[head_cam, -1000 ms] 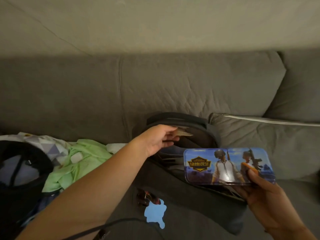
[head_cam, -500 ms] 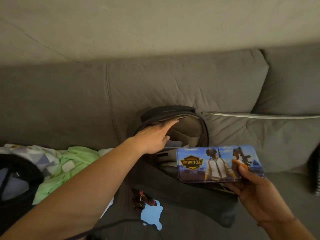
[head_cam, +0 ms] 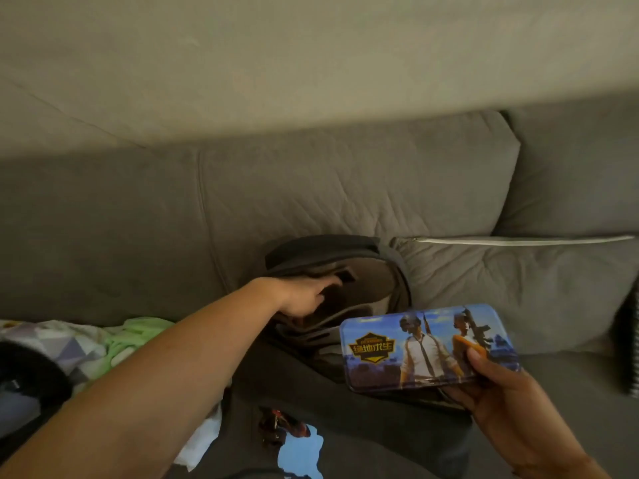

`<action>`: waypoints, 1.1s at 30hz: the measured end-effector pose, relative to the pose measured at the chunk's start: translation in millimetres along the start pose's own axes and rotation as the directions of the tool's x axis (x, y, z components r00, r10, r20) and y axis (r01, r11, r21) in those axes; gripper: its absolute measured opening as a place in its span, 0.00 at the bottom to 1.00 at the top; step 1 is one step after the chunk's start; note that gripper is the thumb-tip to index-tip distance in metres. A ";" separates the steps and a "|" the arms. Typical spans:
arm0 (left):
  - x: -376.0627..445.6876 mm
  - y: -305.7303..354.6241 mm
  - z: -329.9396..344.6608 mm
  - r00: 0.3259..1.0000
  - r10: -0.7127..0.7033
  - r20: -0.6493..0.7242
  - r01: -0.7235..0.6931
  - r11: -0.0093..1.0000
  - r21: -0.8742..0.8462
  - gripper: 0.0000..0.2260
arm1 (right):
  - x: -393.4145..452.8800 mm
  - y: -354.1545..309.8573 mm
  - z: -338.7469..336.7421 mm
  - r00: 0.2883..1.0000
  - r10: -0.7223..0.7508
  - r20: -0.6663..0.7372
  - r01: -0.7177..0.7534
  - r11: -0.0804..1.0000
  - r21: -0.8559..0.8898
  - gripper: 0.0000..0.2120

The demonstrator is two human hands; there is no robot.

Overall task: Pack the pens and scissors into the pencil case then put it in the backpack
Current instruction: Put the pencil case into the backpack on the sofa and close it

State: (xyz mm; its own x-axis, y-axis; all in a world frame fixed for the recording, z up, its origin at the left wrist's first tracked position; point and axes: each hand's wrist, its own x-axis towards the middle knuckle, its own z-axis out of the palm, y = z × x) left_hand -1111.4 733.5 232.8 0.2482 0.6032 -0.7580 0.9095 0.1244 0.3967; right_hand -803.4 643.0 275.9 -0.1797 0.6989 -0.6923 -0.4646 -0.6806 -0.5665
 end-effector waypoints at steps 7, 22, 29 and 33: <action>41.4 -2.3 36.2 0.959 -0.167 0.229 0.106 0.960 0.258 0.22 | 8.2 5.6 -11.6 0.999 0.038 -0.018 -0.039 0.999 -0.009 0.07; -15.7 14.9 58.5 0.904 0.113 0.413 -0.166 0.982 0.093 0.32 | 18.2 -0.7 31.9 0.978 -0.115 -0.174 0.127 0.990 0.062 0.17; -46.2 -3.3 60.0 0.934 0.150 0.323 -0.206 0.967 0.149 0.39 | 28.5 20.2 66.9 0.948 -0.270 -0.170 0.251 0.960 -0.124 0.21; -61.1 4.6 51.7 0.918 0.202 0.341 -0.241 0.967 0.077 0.30 | 36.5 28.0 69.8 0.943 -0.326 -0.070 0.291 0.907 -0.304 0.17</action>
State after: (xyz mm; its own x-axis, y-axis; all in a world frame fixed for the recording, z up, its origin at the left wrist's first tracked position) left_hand -1105.2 656.5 254.1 0.5253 0.3098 -0.7925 0.8456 -0.0860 0.5269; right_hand -883.6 664.8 266.0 0.0428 0.8653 -0.4994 -0.2106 -0.4808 -0.8512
